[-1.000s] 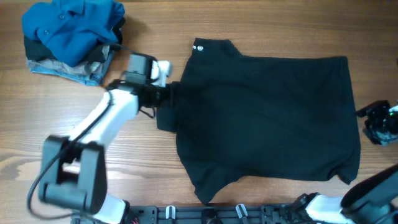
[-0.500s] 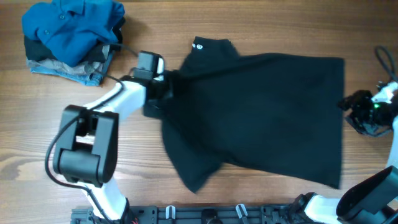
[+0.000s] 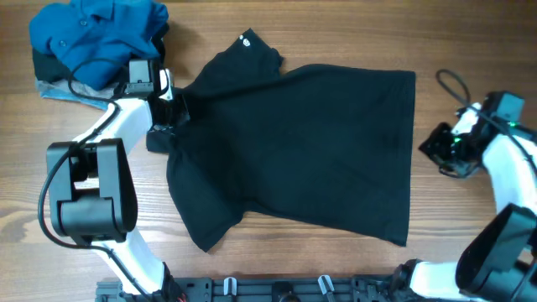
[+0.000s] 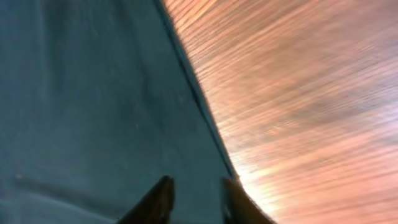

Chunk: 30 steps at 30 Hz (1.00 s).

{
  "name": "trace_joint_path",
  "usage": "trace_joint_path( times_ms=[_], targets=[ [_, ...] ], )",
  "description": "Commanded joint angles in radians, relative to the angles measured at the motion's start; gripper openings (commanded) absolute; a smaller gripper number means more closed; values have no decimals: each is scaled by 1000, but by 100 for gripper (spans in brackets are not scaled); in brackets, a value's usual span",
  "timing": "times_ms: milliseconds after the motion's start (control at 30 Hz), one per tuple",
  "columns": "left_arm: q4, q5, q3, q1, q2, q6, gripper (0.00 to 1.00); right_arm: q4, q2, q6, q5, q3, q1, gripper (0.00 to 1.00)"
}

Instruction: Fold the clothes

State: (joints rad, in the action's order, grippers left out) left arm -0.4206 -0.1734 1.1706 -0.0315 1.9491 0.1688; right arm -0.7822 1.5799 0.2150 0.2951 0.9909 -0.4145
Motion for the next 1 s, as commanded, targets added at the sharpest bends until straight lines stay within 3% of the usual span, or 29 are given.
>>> trace_joint_path(
  times_ms=[0,133,300,433,533,700,967],
  targets=[
    [-54,-90,13,10,-67,-35,28,73,57,-3,50,-78,61,19],
    [-102,-90,13,10,-174,-35,38,152,113,46,22,-121,97,13],
    [-182,-87,13,10,-287,-35,48,225,197,235,-196,-121,79,5],
    [-251,-84,13,10,-319,-35,62,345,248,238,-256,-120,27,4],
    [-337,-76,11,10,-313,-35,66,403,253,230,-225,-119,-32,4],
    [-438,-77,11,10,-313,-29,66,355,225,26,-51,-66,-72,25],
    [-639,-156,-8,20,-313,2,66,209,-12,85,58,-26,-72,50]
  ],
)
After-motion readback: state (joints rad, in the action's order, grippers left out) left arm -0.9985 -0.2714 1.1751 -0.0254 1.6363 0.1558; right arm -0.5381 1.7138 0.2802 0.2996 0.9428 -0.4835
